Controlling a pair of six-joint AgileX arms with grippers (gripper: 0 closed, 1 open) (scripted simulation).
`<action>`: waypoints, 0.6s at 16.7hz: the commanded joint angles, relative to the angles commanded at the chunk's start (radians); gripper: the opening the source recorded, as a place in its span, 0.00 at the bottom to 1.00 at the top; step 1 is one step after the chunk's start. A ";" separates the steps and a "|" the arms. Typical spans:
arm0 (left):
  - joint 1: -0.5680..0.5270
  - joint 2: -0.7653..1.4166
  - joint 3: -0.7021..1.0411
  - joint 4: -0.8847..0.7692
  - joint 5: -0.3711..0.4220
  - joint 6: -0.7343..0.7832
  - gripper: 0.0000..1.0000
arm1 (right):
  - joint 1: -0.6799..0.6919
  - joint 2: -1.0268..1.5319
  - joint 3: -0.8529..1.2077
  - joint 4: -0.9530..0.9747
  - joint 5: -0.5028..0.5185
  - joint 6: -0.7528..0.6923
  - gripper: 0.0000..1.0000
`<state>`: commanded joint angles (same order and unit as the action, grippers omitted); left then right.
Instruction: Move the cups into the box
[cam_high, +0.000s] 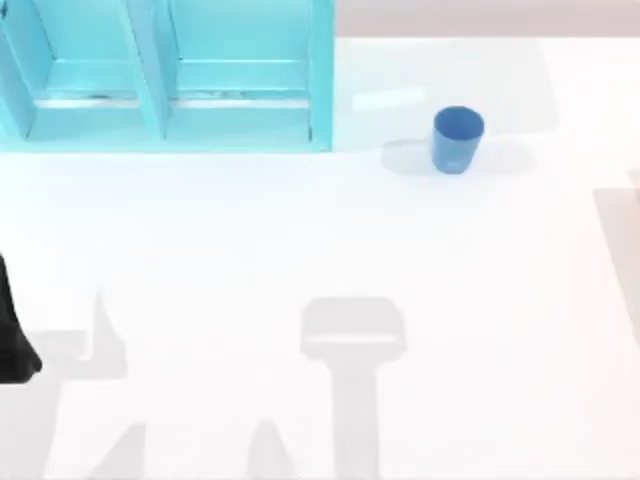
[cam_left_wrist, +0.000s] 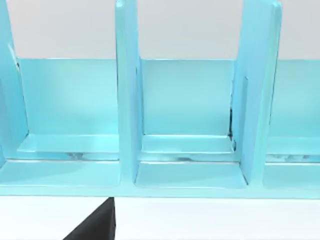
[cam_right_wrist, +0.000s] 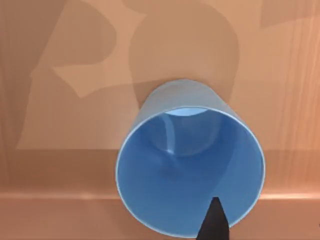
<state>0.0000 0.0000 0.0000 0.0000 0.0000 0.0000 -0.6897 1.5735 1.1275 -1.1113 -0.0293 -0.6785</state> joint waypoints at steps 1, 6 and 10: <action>0.000 0.000 0.000 0.000 0.000 0.000 1.00 | 0.000 0.000 0.000 0.000 0.000 0.000 0.75; 0.000 0.000 0.000 0.000 0.000 0.000 1.00 | 0.000 0.000 0.000 0.000 0.000 0.000 1.00; 0.000 0.000 0.000 0.000 0.000 0.000 1.00 | 0.000 0.000 0.000 0.000 0.000 0.000 1.00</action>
<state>0.0000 0.0000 0.0000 0.0000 0.0000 0.0000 -0.6897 1.5735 1.1275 -1.1113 -0.0293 -0.6785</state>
